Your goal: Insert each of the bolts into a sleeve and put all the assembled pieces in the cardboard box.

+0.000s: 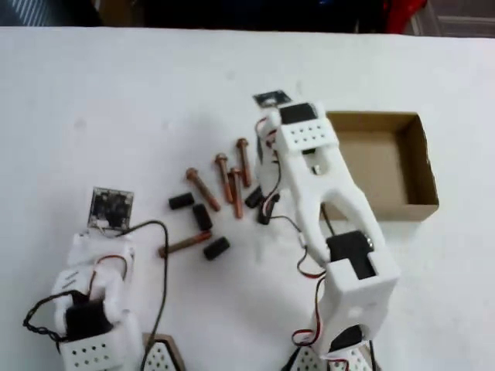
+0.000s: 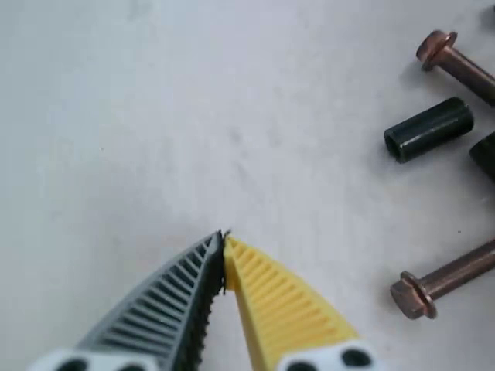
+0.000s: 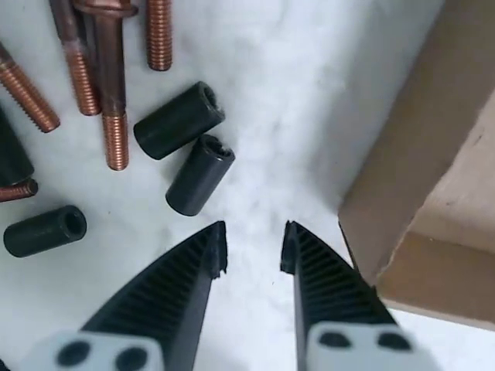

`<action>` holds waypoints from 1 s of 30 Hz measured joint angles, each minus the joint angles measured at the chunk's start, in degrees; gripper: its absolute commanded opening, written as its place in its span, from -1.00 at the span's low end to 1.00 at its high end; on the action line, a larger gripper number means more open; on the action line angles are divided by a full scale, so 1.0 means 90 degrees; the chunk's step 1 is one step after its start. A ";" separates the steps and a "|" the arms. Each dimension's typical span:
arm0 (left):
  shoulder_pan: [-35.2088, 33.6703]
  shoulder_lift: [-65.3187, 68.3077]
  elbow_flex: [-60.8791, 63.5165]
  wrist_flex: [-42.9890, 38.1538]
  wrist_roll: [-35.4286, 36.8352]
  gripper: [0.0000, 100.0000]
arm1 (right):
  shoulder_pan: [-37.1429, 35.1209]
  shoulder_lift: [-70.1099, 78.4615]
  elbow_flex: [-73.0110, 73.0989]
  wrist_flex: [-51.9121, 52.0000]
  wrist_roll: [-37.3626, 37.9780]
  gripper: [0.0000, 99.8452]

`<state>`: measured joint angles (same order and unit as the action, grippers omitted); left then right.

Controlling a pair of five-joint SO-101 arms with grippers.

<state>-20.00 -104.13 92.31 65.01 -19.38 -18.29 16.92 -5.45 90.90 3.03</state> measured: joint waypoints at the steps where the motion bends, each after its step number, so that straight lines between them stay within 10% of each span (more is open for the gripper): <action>1: 0.0068 0.0000 -0.0117 0.0078 0.0000 -0.95 | -0.0078 0.0000 0.0000 0.0000 0.0000 -0.76; 30: 0.0684 0.0010 -0.0342 0.0215 0.0869 -0.95 | -0.0547 0.0059 0.0947 -0.0977 -0.2227 -0.76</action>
<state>-13.85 -104.04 89.23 66.95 -11.56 -23.21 17.45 3.08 82.11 -17.01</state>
